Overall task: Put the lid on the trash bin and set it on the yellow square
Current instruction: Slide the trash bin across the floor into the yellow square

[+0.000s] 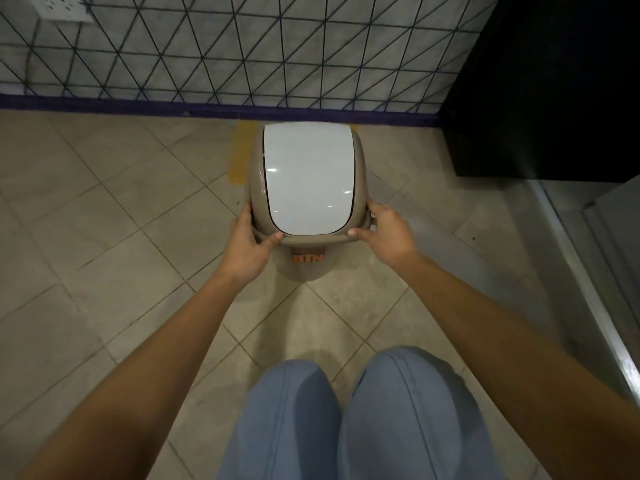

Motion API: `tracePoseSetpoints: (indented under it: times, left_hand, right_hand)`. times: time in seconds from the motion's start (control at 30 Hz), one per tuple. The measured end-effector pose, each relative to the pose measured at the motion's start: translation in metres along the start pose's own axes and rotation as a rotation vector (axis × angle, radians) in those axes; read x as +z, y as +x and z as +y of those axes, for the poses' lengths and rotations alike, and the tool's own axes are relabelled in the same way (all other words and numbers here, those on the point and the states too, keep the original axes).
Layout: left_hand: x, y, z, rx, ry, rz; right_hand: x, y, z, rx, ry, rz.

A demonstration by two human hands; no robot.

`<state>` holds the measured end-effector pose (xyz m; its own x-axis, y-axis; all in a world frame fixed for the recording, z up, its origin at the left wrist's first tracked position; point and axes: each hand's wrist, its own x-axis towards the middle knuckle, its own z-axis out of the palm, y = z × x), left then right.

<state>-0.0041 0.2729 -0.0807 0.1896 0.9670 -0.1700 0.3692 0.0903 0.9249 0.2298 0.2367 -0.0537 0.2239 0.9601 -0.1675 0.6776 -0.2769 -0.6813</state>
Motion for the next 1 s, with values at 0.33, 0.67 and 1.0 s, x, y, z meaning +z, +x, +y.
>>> tracePoseSetpoints:
  times: [0.33,0.67,1.0]
  left_hand:
    - [-0.002,0.034,0.025,0.019,-0.085,-0.008]
    - [-0.009,0.070,0.026,0.086,-0.142,-0.052]
    - [-0.018,0.097,0.016,0.043,-0.163,-0.105]
  right_hand:
    - [-0.009,0.038,-0.002,0.009,0.195,-0.198]
    - [-0.011,0.083,-0.005,-0.029,0.247,-0.284]
    - [-0.004,0.109,-0.017,-0.029,0.303,-0.285]
